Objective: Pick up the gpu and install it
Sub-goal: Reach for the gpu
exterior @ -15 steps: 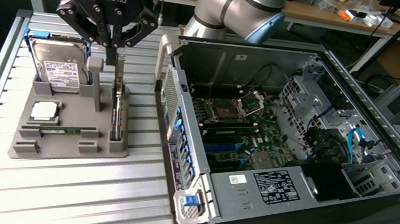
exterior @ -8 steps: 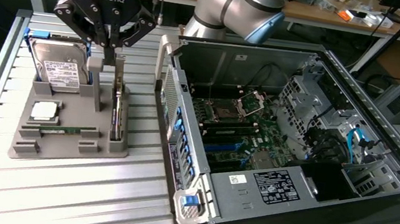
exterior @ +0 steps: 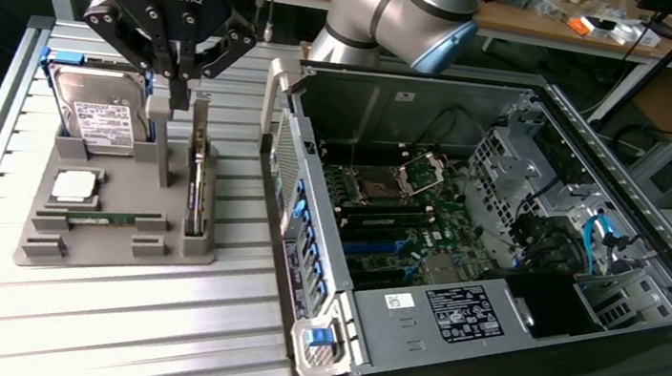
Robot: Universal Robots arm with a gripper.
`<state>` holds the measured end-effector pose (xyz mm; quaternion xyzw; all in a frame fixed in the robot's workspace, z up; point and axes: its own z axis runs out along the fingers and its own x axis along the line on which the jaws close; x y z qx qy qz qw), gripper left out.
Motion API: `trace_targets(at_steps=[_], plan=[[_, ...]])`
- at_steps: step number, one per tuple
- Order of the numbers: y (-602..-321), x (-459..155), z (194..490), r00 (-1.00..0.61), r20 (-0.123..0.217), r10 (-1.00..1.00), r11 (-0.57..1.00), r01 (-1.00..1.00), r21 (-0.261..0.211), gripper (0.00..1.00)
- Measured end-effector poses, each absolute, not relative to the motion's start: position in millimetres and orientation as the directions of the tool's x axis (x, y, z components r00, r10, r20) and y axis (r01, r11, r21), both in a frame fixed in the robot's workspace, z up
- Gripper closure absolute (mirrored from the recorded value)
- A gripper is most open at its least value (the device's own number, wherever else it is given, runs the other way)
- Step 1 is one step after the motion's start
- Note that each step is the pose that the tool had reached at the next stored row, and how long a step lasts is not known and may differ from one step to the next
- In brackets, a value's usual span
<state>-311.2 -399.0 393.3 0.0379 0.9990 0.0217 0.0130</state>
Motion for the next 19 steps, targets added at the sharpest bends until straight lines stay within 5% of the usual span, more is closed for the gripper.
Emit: trace_targets(at_steps=[19], plan=[[-399.0,-319.5,393.3,-0.997,-0.024,0.076,0.996,0.075,0.044,0.89]])
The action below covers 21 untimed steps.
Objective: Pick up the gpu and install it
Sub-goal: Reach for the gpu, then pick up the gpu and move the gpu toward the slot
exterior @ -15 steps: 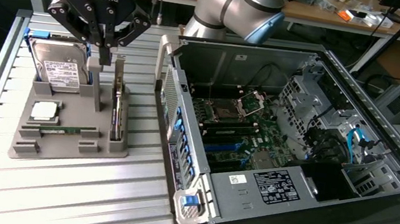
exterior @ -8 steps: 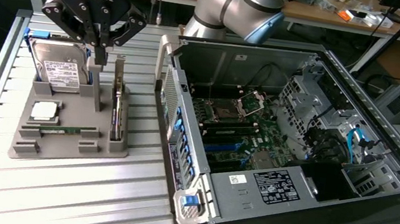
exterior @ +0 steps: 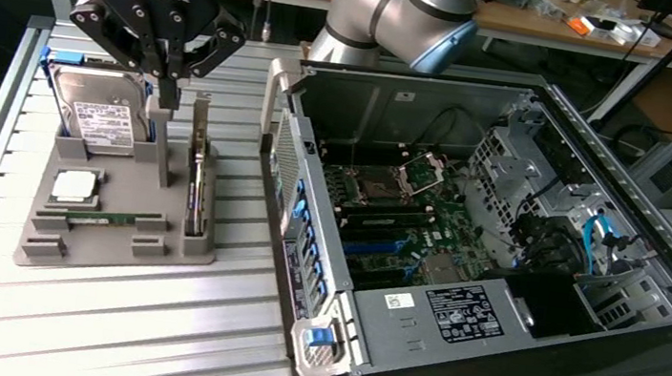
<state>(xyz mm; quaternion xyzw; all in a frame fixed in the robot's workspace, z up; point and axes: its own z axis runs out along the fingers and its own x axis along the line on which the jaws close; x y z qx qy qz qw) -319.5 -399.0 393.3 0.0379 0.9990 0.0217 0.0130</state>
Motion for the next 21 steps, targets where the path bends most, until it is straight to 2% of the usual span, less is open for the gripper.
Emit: trace_targets(at_steps=[8,9,10,12,13,15,16,18,21], plan=[[-398.9,-319.5,393.3,-0.997,-0.024,0.076,0.996,0.075,0.044,0.89],[-398.9,-319.5,393.3,-0.997,-0.024,0.076,0.996,0.075,0.044,0.83],[-399.0,-319.5,393.3,-0.997,-0.024,0.076,0.996,0.075,0.044,0.83],[-398.9,-319.5,393.3,-0.997,-0.024,0.076,0.996,0.075,0.044,0.7],[-399.0,-319.5,393.3,-0.997,-0.024,0.076,0.996,0.075,0.044,0.7],[-399.0,-319.5,393.3,-0.997,-0.024,0.076,0.996,0.075,0.044,0.58],[-398.9,-319.5,393.3,-0.997,-0.024,0.076,0.996,0.075,0.044,0.58],[-398.9,-319.5,393.3,-0.997,-0.024,0.076,0.996,0.075,0.044,0.46],[-398.9,-319.5,393.2,-0.997,-0.024,0.076,0.996,0.075,0.044,0.46]])
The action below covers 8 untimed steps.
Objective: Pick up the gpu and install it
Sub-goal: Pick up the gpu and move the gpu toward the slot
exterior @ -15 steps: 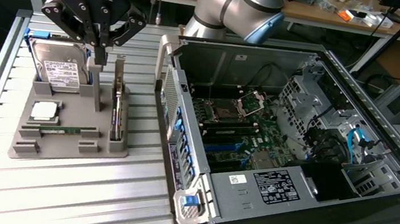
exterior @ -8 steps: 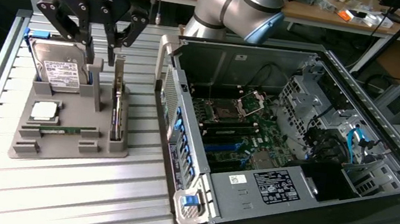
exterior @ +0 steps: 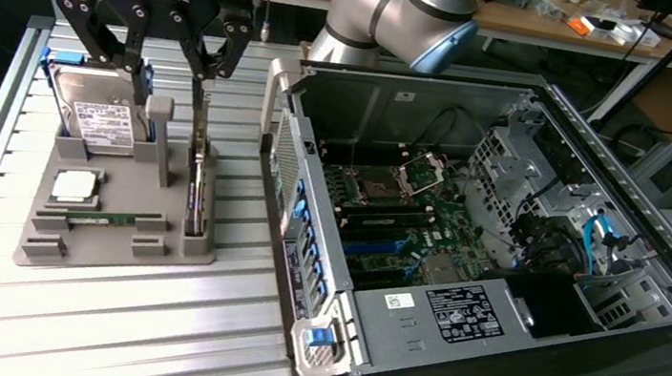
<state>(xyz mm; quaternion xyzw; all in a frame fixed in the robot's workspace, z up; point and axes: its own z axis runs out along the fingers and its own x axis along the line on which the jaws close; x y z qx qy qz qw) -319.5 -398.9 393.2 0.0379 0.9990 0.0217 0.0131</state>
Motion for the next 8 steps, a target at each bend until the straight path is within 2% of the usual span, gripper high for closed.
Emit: trace_targets(at_steps=[8], plan=[[-399.1,-319.5,388.4,-0.997,-0.024,0.076,0.996,0.075,0.044,0.46]])
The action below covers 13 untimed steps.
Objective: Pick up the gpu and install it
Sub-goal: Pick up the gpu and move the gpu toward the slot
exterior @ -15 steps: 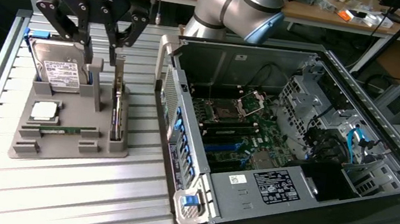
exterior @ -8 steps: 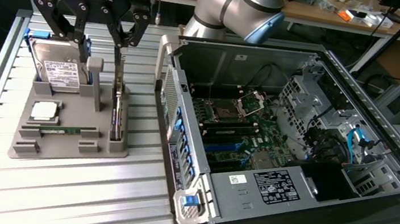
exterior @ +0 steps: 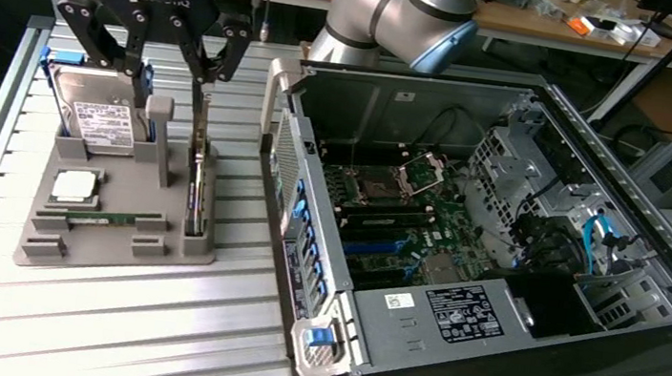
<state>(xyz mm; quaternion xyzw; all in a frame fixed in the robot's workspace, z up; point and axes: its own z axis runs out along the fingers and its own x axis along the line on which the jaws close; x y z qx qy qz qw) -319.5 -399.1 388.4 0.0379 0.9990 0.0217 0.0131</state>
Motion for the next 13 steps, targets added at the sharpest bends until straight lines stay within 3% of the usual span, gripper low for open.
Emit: trace_targets(at_steps=[13], plan=[[-399.8,-319.5,381.4,-0.997,-0.024,0.076,0.996,0.075,0.044,0.46]])
